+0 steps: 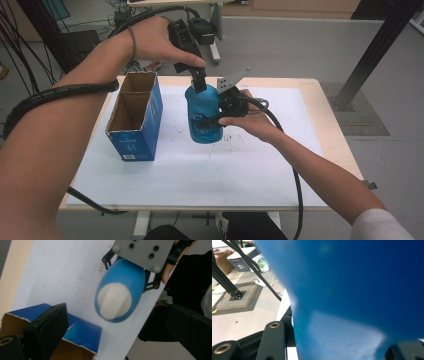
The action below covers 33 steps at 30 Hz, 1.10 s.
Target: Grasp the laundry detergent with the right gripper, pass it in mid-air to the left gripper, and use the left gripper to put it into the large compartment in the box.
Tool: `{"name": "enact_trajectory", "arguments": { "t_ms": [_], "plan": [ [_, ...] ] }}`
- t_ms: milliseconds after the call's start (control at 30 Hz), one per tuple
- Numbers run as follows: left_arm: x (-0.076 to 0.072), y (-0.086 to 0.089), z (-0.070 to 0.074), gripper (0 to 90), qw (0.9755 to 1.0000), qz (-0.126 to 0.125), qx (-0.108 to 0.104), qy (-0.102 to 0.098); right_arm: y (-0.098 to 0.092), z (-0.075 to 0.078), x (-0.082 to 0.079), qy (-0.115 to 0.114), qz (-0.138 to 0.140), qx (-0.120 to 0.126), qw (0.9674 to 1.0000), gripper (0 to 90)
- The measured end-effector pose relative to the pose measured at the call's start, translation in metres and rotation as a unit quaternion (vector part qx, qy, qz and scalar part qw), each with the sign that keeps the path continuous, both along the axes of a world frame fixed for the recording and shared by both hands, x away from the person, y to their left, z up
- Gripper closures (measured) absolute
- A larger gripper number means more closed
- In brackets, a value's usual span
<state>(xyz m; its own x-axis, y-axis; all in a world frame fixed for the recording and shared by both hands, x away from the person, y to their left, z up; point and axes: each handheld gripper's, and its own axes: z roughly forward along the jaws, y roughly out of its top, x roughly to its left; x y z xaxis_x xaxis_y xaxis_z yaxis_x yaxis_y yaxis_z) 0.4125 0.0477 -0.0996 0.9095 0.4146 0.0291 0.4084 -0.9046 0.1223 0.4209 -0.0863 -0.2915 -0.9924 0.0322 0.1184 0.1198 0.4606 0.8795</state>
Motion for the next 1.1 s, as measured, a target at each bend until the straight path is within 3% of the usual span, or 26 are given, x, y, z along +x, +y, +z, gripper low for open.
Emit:
{"name": "enact_trajectory", "arguments": {
  "t_ms": [233,533,1100],
  "plan": [
    [-0.005,-0.002,-0.007,5.4,0.9998,-0.018,0.013,0.001,0.004,0.001,-0.005,0.001,0.014,0.007,0.9999,45.1],
    [-0.008,-0.011,-0.018,5.4,0.9983,-0.047,0.024,0.024,0.008,0.003,-0.011,-0.011,0.033,0.019,0.9992,45.0],
    [-0.009,-0.014,-0.036,4.8,0.9973,-0.055,0.027,0.040,0.010,0.006,-0.016,-0.022,0.039,0.028,0.9986,45.0]
  ]
}}
